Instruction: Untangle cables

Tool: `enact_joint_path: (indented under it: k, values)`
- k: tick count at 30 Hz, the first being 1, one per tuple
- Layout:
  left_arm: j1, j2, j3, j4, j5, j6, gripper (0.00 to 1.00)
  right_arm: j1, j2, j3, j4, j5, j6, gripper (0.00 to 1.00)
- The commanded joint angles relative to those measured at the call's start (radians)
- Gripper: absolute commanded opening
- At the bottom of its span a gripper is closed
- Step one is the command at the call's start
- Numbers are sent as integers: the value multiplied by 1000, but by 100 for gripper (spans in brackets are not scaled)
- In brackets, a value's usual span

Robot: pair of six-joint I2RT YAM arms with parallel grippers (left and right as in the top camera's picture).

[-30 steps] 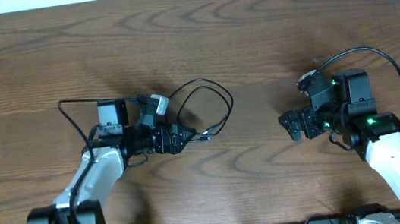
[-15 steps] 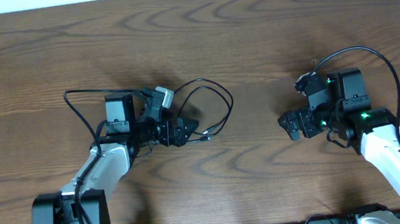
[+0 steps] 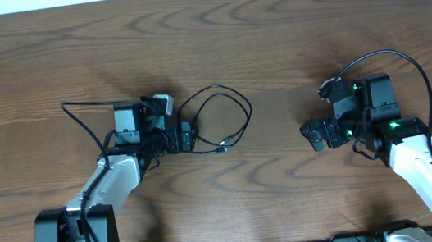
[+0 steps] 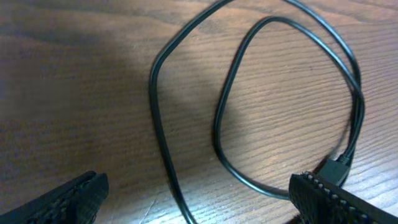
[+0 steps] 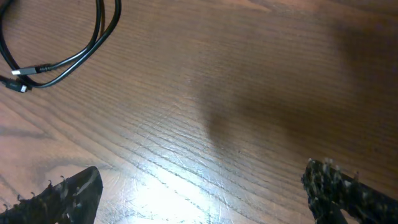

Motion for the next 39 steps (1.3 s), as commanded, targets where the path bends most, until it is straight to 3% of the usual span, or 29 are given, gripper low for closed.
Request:
enact_joint_path:
  k: [1, 7, 13, 19, 20, 22, 23, 34, 39]
  values:
    - [-1, 32, 0, -17, -28, -23, 98, 4, 3, -5, 6, -15, 11, 99]
    - [-1, 113, 0, 11, 67, -68, 100, 4, 3, -5, 5, -25, 11, 99]
    - [-1, 219, 0, 11, 141, -108, 81, 4, 3, -5, 5, -25, 11, 99]
    - [-1, 323, 0, 53, 310, -108, 59, 4, 3, -5, 5, -25, 11, 99]
    - [-1, 332, 0, 60, 341, -108, 51, 4, 3, -5, 5, -25, 11, 99]
    - [-1, 338, 0, 65, 389, -108, 13, 4, 3, -5, 5, -26, 11, 99]
    - [-1, 337, 0, 68, 412, -108, 7, 4, 3, -5, 5, -25, 11, 99]
    - [-1, 337, 0, 79, 484, -109, 8, 4, 3, -5, 5, -25, 11, 99]
    - [-1, 337, 0, 122, 607, -108, 8, 4, 3, -5, 6, -25, 11, 99]
